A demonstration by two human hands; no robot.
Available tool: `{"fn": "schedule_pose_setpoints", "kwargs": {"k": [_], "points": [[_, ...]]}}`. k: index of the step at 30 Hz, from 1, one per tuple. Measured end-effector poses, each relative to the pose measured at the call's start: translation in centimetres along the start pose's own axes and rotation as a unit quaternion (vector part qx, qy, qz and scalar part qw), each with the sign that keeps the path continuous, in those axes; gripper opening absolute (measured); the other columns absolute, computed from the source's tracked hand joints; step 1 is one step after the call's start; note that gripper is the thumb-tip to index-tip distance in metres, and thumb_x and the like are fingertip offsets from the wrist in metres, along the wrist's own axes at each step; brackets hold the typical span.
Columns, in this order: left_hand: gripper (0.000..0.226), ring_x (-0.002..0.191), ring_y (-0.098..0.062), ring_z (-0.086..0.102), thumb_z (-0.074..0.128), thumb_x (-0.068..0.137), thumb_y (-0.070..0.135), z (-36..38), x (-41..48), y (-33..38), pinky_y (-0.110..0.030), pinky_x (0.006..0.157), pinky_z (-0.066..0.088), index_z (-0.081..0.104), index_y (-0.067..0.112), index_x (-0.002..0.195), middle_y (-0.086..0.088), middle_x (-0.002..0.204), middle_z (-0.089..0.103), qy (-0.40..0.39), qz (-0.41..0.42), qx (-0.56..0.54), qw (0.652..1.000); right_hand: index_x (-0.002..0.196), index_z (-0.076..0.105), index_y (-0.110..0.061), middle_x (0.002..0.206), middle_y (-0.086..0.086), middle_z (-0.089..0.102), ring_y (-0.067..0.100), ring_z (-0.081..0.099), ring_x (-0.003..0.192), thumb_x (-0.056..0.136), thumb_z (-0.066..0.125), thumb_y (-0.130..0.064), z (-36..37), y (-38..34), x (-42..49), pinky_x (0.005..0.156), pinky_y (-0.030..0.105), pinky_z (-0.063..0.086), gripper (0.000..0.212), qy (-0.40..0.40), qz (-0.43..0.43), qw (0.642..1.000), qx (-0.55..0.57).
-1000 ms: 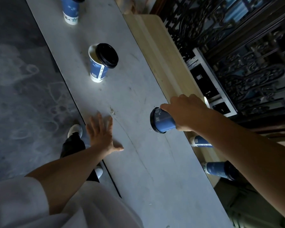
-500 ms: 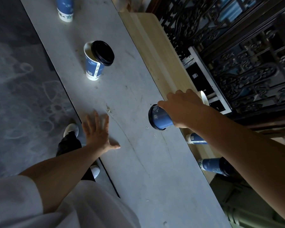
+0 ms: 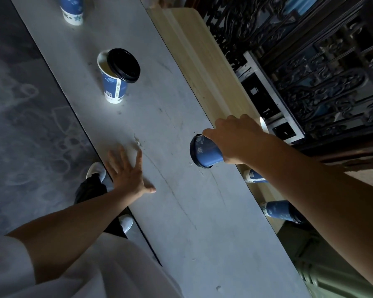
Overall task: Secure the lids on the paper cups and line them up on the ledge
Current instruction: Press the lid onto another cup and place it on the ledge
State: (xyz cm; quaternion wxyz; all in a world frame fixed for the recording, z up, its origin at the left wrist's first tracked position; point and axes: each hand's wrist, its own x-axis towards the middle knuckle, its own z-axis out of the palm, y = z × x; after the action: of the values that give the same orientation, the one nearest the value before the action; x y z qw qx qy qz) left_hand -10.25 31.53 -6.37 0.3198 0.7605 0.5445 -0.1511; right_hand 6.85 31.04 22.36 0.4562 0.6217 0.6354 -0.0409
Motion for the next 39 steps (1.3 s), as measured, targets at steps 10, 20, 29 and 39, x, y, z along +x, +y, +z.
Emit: {"fn": "schedule_pose_setpoints", "kwargs": {"k": [10, 20, 29, 39], "points": [[0.129, 0.148, -0.051, -0.013, 0.067, 0.069, 0.076, 0.6, 1.1, 5.5, -0.055, 0.123, 0.005, -0.012, 0.024, 0.157, -0.024, 0.162, -0.019, 0.028, 0.137, 0.058, 0.988, 0.134, 0.044, -0.031, 0.119, 0.001, 0.054, 0.028, 0.058, 0.108, 0.079, 0.069, -0.029, 4.4, 4.0, 1.9, 0.077, 0.037, 0.04, 0.06, -0.038, 0.045, 0.994, 0.096], [0.137, 0.148, -0.052, 0.012, 0.08, 0.049, 0.075, -0.4, 7.8, 10.1, -0.061, 0.118, 0.019, 0.017, 0.019, 0.158, -0.027, 0.162, 0.012, 0.013, 0.29, 0.149, 0.945, 0.142, 0.038, -0.022, 0.128, 0.01, 0.056, 0.039, 0.047, 0.121, 0.07, 0.074, -0.046, 15.3, 7.3, 6.5, 0.096, 0.048, 0.045, 0.084, 0.013, 0.248, 0.841, 0.481], [0.091, 0.148, -0.043, 0.025, 0.063, 0.075, 0.068, 0.3, 13.8, 11.9, -0.061, 0.117, 0.022, 0.049, 0.008, 0.142, -0.023, 0.159, 0.029, 0.097, 0.456, 0.142, 0.873, 0.12, 0.05, -0.014, 0.105, -0.005, 0.061, 0.017, 0.063, 0.098, 0.05, 0.086, -0.04, 23.2, 8.7, 16.8, 0.083, 0.029, 0.049, 0.082, 0.21, 0.497, 0.422, 0.728], [0.089, 0.149, -0.039, 0.023, 0.061, 0.074, 0.069, 0.5, 14.2, 11.8, -0.057, 0.119, 0.022, 0.051, 0.012, 0.142, -0.018, 0.161, 0.029, 0.129, 0.455, 0.165, 0.866, 0.114, 0.041, -0.023, 0.093, -0.027, 0.05, -0.018, 0.051, 0.08, 0.06, 0.091, -0.019, 26.3, 4.4, 20.2, 0.073, 0.002, 0.036, 0.074, 0.254, 0.521, 0.302, 0.757]]}}
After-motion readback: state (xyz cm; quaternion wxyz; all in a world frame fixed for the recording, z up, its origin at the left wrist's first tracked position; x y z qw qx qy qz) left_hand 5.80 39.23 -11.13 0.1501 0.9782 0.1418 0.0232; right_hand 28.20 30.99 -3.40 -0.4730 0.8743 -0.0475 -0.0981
